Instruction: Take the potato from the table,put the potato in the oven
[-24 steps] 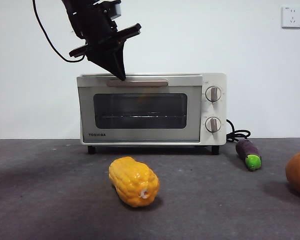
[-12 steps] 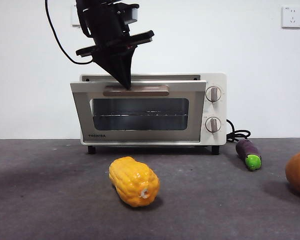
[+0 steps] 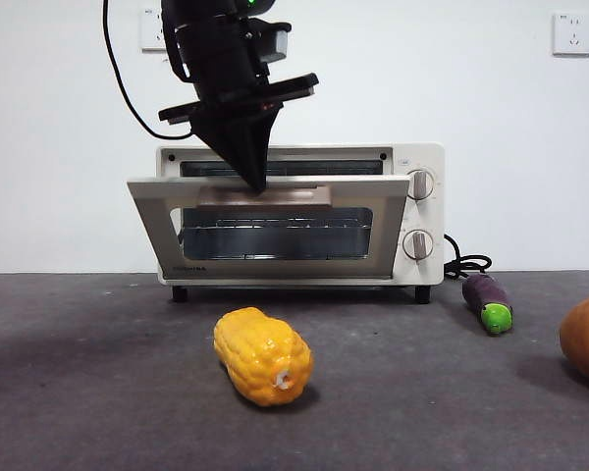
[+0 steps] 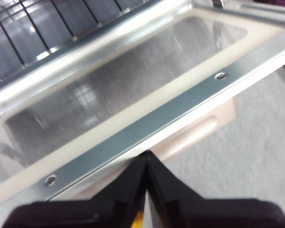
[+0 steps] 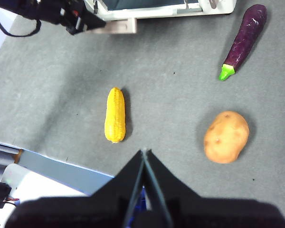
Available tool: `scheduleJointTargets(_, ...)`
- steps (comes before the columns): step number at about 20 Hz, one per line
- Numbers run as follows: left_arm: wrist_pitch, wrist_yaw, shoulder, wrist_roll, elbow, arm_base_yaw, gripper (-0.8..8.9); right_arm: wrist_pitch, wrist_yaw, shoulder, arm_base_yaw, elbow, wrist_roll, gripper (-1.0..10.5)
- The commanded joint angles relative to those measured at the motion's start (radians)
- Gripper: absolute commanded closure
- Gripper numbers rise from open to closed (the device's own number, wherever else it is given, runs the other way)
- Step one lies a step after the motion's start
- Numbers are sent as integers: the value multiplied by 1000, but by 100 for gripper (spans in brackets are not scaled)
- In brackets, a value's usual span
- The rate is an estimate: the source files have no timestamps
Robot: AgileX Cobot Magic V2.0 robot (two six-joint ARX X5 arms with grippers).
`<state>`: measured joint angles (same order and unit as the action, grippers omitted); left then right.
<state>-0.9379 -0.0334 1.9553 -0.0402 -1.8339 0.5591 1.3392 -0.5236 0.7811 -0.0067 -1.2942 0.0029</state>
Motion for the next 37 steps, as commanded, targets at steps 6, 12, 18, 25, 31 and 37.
scheduleJointTargets(6,0,-43,92,-13,21,14,820,0,0,-34,1,-4,-10,946)
scheduleJointTargets(12,-45,-98,92,-21,24,27,820,-1,0,-34,1,-4,-10,946)
scheduleJointTargets(18,-41,-98,93,-24,29,45,820,1,0,-34,1,-4,-11,946)
scheduleJointTargets(25,-26,-121,102,-54,29,64,820,23,0,-36,1,-4,-23,946)
scheduleJointTargets(31,-55,-125,139,-62,29,72,820,26,0,-100,1,-4,-31,946)
scheduleJointTargets(37,-143,-116,139,-55,29,87,820,30,0,-107,1,-4,-31,946)
